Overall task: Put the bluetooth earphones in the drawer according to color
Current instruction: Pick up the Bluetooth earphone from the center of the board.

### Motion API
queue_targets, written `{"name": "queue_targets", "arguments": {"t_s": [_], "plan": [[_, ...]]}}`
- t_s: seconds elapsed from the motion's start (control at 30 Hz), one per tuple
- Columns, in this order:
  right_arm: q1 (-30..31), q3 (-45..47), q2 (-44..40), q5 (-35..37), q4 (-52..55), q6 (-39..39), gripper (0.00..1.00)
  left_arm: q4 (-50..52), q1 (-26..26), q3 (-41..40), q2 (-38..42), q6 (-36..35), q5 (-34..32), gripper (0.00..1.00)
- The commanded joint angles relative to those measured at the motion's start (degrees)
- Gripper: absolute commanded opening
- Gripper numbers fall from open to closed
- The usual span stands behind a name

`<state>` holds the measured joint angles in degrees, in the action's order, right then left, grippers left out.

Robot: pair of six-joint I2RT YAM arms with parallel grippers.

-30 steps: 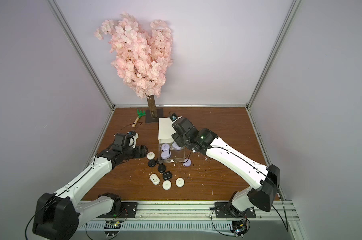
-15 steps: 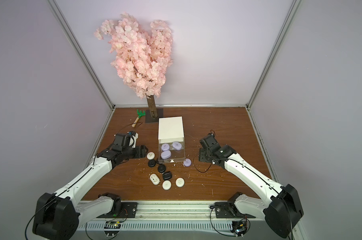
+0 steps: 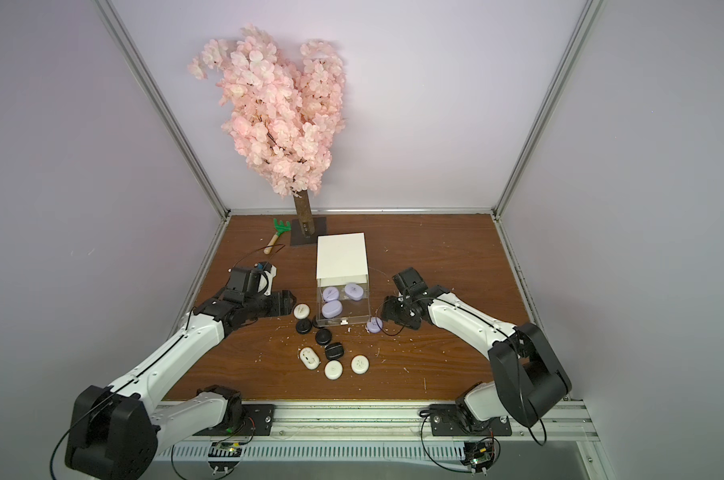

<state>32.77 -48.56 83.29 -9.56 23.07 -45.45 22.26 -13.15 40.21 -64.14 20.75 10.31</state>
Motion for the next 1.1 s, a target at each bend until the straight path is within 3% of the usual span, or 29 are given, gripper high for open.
{"name": "queue_targets", "arguments": {"t_s": [0.0, 0.73, 1.07], "plan": [[-0.19, -0.28, 2.06, -5.13, -2.91, -0.06, 0.72, 0.11, 0.36, -0.30, 1.21, -0.65, 0.54, 0.84], [-0.10, -3.04, 10.11, -11.27, -3.12, 3.84, 0.83, 0.15, 0.48, -0.30, 1.56, -0.63, 0.48, 0.84], [0.01, -5.09, 13.32, -7.75, 2.28, 7.01, 0.83, 0.15, 0.46, -0.39, 1.65, -0.69, 0.49, 0.84]]}}
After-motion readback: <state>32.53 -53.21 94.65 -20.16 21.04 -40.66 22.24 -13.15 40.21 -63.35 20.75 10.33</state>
